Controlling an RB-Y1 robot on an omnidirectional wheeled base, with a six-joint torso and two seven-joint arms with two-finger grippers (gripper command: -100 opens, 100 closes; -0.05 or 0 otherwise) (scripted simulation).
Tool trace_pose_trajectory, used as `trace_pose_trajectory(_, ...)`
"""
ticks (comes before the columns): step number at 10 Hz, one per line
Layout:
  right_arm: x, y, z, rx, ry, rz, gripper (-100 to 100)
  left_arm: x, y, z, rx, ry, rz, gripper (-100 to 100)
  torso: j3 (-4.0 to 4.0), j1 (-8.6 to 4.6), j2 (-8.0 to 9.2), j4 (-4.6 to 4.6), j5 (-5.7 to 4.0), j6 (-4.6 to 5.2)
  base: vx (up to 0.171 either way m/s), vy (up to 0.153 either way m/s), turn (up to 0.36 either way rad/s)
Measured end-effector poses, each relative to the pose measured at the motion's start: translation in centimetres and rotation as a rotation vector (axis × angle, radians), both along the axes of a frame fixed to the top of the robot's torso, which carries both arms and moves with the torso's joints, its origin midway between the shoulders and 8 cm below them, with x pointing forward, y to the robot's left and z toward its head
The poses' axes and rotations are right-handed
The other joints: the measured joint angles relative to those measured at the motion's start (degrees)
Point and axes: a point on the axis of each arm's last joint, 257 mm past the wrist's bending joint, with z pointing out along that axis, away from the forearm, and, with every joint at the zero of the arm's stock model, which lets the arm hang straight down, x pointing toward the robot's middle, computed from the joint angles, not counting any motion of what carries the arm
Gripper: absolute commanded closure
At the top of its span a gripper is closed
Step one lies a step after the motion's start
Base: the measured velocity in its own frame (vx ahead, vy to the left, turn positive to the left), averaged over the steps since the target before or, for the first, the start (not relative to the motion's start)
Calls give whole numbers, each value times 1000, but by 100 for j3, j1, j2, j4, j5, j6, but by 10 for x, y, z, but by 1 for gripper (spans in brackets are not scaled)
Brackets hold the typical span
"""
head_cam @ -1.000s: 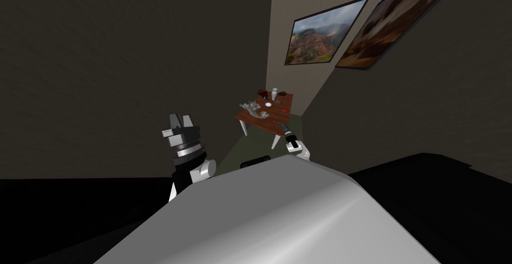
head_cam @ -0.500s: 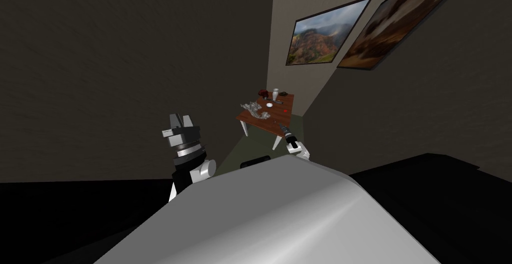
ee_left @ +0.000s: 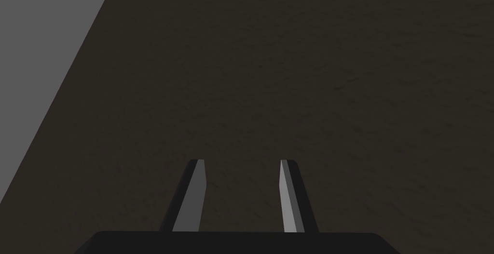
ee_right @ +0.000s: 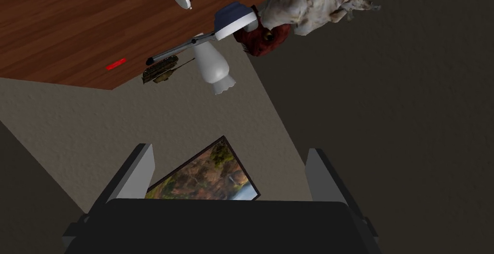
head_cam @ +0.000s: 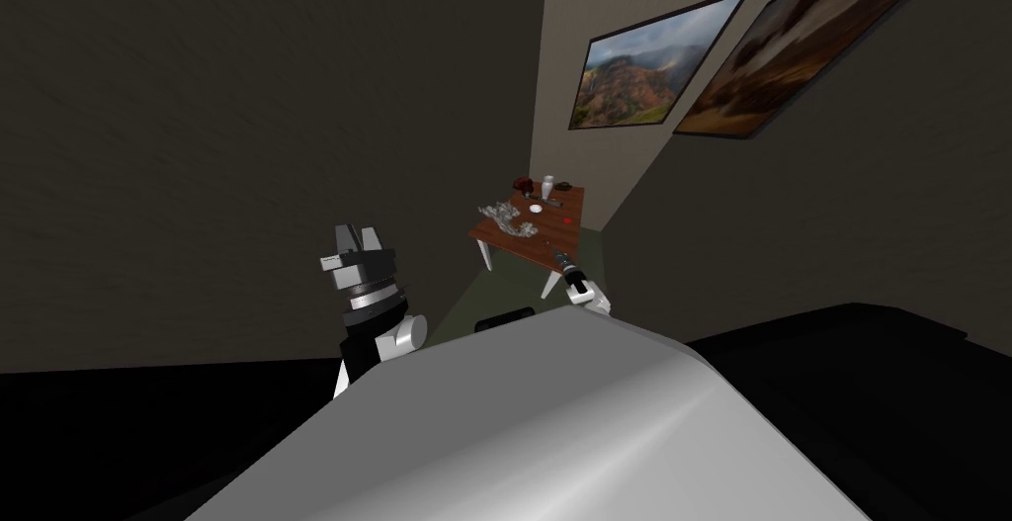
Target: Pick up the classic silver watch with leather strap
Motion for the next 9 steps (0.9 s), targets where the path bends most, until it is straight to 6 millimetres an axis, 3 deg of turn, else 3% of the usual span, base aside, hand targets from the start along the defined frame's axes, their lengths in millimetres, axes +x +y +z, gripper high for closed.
trace_pose_trajectory(7,-15,-13,-56,-155,174,16,-100,0,0,0,0,0,0,0,-3,-3,-4,-1,0,1,90,23,28)
trace_pose_trajectory(9,-19,-18,-72,-209,230,27,-100,0,0,0,0,0,0,0,-11,-11,-19,-3,-2,-1,151,3,51)
